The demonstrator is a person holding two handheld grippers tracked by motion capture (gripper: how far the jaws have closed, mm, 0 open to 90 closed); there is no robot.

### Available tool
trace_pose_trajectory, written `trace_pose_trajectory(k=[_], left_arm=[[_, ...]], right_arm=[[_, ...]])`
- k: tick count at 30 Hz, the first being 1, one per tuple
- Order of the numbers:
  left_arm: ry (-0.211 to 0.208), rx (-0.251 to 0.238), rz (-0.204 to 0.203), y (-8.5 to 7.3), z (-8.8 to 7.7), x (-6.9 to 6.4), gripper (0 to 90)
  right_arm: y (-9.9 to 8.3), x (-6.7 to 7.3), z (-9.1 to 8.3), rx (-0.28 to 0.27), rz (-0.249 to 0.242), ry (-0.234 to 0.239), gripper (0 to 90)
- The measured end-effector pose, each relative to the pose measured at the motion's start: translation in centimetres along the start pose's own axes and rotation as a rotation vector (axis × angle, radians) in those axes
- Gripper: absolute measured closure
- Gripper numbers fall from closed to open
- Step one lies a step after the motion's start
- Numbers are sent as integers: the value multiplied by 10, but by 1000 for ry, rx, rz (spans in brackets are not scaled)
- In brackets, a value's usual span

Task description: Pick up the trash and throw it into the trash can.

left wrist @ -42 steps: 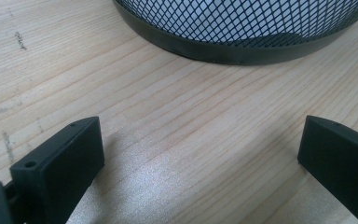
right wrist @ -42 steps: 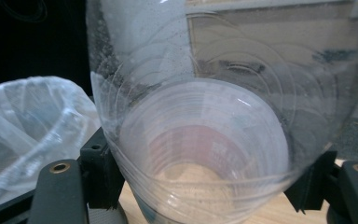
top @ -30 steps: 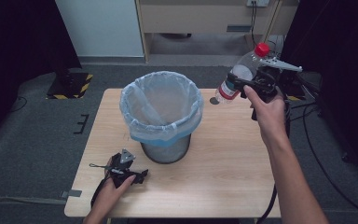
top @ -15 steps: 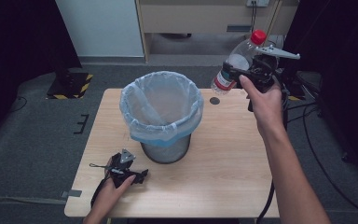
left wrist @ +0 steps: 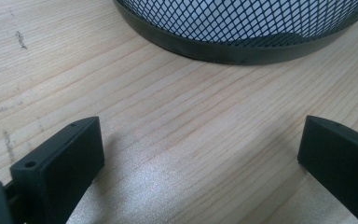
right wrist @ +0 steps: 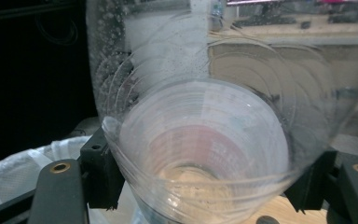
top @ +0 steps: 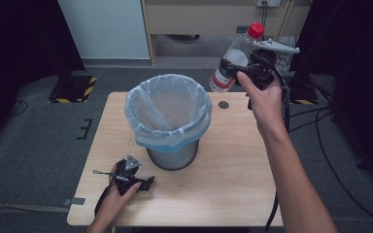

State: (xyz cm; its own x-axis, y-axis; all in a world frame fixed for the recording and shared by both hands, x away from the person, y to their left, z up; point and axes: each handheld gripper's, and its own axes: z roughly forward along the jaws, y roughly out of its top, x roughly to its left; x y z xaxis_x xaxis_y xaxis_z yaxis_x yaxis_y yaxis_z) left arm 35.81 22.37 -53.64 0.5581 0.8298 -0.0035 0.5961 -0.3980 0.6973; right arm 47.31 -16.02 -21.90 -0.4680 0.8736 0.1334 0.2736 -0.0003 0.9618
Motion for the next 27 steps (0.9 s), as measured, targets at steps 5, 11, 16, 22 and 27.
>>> trace_pose_trajectory(k=[5,11,16,22,27], left_arm=[[0,1,0,0,0,0,0],[0,1,0,0,0,0,0],[0,0,0,0,0,0,0],[0,0,0,0,0,0,0],[0,0,-1,0,0,0,0]], right_arm=[[6,11,2,-10,-13,19,277],[6,23,8,-4,-25,41,277],[5,32,16,4,-33,57,277],[5,41,20,6,-47,76,277],[5,45,23,7,-43,85,277]])
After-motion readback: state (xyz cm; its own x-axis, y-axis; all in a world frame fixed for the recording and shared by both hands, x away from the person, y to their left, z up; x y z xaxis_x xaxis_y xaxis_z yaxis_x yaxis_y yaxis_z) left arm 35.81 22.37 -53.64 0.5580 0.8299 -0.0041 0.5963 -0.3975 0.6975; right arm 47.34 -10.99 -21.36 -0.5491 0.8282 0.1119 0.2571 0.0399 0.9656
